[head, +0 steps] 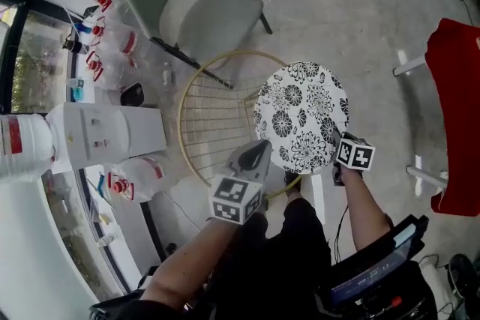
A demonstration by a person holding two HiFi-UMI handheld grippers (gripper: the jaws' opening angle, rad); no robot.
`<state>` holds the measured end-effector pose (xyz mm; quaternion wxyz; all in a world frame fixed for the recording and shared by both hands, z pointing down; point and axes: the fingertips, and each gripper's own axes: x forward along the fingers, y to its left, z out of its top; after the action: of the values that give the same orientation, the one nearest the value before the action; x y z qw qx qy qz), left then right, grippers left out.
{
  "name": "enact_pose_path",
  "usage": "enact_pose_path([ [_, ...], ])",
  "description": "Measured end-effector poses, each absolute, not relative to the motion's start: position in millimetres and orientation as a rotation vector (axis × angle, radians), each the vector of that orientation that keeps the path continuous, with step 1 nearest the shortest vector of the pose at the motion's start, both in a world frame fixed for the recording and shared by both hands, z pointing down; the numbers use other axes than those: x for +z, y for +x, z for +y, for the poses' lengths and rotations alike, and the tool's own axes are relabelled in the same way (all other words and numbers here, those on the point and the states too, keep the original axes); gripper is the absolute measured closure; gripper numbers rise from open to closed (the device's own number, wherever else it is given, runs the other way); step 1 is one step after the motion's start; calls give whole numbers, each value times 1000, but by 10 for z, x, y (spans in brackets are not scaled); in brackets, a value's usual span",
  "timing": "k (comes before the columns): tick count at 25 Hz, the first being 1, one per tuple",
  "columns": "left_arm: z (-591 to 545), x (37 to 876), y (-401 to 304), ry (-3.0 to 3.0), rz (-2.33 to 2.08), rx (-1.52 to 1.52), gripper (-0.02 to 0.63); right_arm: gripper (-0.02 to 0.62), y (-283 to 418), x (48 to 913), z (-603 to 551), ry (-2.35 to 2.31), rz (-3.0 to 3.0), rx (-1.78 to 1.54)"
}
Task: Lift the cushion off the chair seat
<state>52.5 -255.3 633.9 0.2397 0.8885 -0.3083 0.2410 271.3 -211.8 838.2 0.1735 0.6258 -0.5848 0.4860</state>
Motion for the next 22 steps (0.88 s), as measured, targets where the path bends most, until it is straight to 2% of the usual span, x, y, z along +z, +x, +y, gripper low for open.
enact_pose_path([
  [14,-2516,5548,222,2500,-937,549,598,565,2341,7323,-2186,1809,-1818,1287],
  [22,-2660,5065,-23,2531,-1000,414,598,565,2090,6652,-2323,1783,-1933,1105],
])
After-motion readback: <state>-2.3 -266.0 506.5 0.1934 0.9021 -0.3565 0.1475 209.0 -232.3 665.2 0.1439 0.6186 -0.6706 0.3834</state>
